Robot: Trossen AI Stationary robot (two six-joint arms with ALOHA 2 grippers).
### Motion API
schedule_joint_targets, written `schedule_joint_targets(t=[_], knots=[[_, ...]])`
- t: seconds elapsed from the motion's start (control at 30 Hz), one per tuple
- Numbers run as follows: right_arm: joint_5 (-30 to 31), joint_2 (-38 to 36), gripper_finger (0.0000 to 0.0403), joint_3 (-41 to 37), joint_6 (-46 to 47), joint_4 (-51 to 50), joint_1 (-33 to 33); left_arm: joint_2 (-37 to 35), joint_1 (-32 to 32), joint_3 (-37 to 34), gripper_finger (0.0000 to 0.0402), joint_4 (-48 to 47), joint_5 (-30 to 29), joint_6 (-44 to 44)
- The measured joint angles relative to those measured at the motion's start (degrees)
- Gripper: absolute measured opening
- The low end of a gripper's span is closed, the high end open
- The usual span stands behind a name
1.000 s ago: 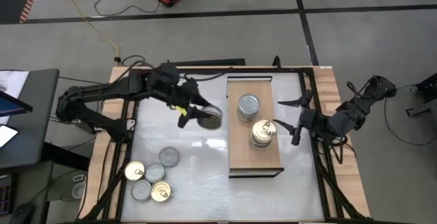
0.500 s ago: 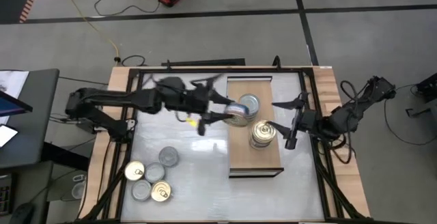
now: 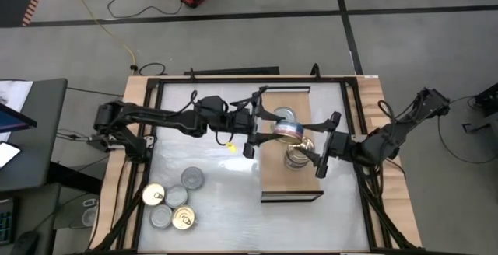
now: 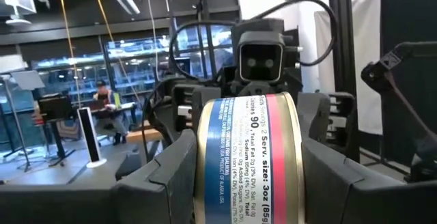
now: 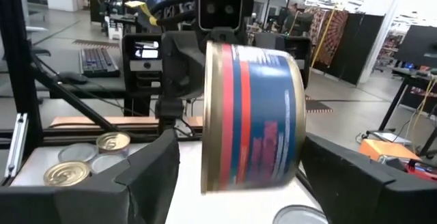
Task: Stack canned seafood by type on shelf
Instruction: Stack the blue tuna can on top of the blue tuna can
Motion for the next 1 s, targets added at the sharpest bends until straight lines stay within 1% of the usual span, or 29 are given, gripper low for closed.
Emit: schedule_joint_targets(t=[0.13, 0.23, 0.3, 0.37, 0.5, 0.6, 0.7, 0.8, 0.9, 1.0], knots=[[0.0, 1.4, 0.0332, 1.3, -0.1, -0.3, 0.0, 0.2, -0.1, 0.0, 0.0193, 0.1, 0.0, 0.6], [0.0, 1.9, 0.0324, 1.5, -0.1, -0.1, -0.5, 0.1, -0.1, 0.0, 0.0194, 0.2, 0.7, 0.1], [0.0, 2.5, 0.0307, 1.5, 0.0, -0.2, -1.3, 0.1, -0.3, 0.0, 0.0194, 0.1, 1.1, -0.3], [-0.1, 3.1, 0.0282, 1.5, 1.2, -0.3, -2.0, 0.1, -0.6, 0.0, 0.0195, -0.2, 1.1, 0.3], [0.2, 4.2, 0.0214, 1.5, 1.9, -0.1, -3.1, 0.1, -0.6, 0.0, 0.0195, -1.7, 1.3, 1.3], [0.1, 4.2, 0.021, 1.5, 2.0, -0.1, -3.0, 0.0, -0.6, 0.0, 0.0201, -3.0, 0.3, 2.4], [0.0, 3.5, 0.021, 1.4, 3.1, -1.5, -2.6, -0.5, -0.7, 0.0, 0.0221, -5.3, -1.4, 7.4], [-0.2, 1.0, 0.021, 1.4, 7.8, -3.7, -1.5, -1.3, -0.7, 0.0, 0.0254, -7.2, -2.7, 13.7], [-0.5, -2.5, 0.021, 2.2, 14.7, -8.7, -0.4, -3.5, -1.3, 0.0, 0.0287, -8.9, -5.8, 20.8], [-1.3, -5.5, 0.021, 3.2, 23.6, -15.9, 0.2, -5.4, -2.3, 0.0, 0.0308, -12.0, -7.8, 26.3]])
